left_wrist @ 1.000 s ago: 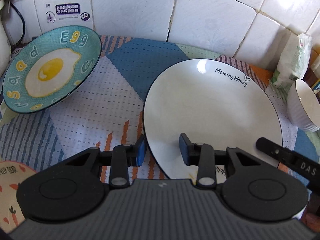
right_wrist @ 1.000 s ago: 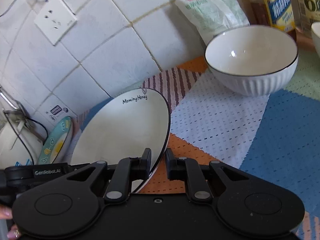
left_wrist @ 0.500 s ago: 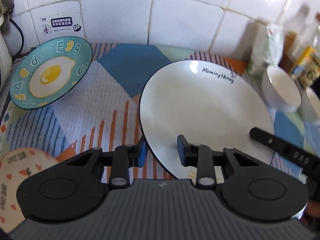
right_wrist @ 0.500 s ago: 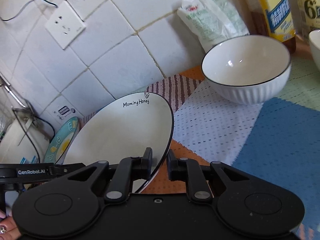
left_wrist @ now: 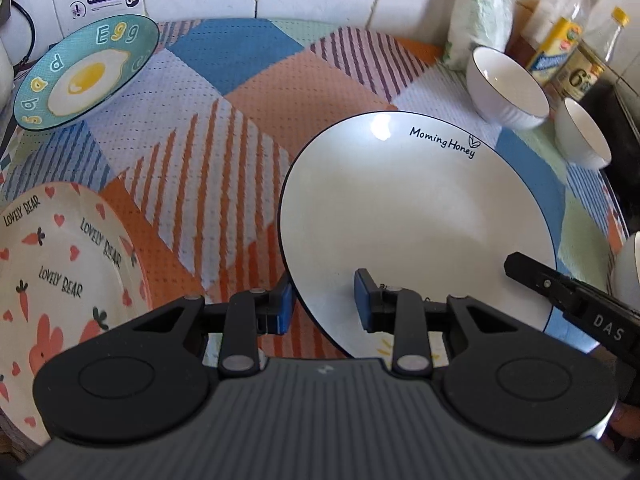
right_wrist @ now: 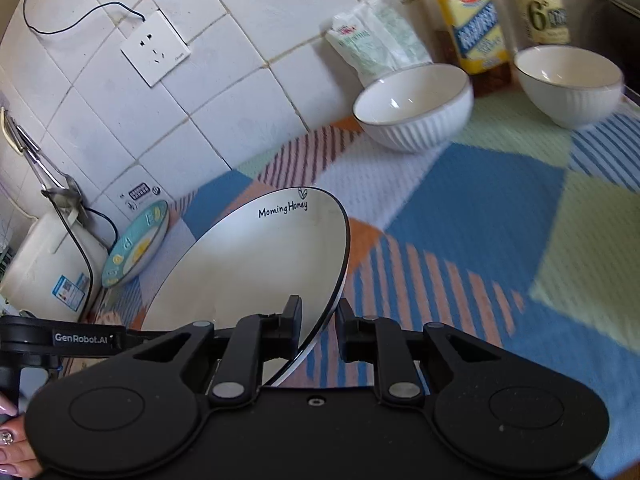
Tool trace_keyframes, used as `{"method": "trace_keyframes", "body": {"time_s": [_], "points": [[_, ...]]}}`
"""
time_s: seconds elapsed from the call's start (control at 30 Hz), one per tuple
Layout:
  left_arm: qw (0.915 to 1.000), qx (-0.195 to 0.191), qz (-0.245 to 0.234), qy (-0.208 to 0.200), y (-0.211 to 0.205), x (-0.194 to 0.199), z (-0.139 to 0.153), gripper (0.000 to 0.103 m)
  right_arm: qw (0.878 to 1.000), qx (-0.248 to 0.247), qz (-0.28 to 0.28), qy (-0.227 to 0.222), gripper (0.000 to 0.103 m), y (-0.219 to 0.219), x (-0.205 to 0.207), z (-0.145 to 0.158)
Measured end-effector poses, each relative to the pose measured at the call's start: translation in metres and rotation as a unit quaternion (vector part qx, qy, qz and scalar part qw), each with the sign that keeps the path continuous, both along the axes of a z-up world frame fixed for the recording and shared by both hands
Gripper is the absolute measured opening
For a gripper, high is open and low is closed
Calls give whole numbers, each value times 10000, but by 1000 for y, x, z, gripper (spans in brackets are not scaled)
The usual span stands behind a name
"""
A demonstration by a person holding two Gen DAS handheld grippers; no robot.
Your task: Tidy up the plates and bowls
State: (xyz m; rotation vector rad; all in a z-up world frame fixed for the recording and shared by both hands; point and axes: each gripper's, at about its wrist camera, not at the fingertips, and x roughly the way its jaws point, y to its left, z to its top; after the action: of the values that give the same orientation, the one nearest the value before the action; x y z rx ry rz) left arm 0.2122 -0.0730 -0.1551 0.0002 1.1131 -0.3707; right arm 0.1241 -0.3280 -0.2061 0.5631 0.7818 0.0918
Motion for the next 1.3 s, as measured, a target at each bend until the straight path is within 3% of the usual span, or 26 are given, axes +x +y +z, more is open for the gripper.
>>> {"method": "trace_keyframes", "body": {"time_s": [0.6,0.7,0.83,0.9,1.2,1.3], "points": [[9988,301,-122,372,-15,-17,-18,30,9978,-552,131,336,23,-1,-17,-10],[9981,500,-147,321,-20,-22,-14,30,9937,-1017,235,398,26,9,-16,-6],[9979,514,-137,364,-19,-25,-7,30,9795,-1933,354,432,28,28,-17,6],[9981,493,-147,342,-17,-29,0,30,9758,-2116,357,416,32,32,-20,13],[9985,490,-232,53,-1,-58,35,33,9799,-1964,320,137,43,39,-49,52],[9983,521,-273,8,9,-72,48,34,9722,-2315,319,158,60,50,-56,64]]}}
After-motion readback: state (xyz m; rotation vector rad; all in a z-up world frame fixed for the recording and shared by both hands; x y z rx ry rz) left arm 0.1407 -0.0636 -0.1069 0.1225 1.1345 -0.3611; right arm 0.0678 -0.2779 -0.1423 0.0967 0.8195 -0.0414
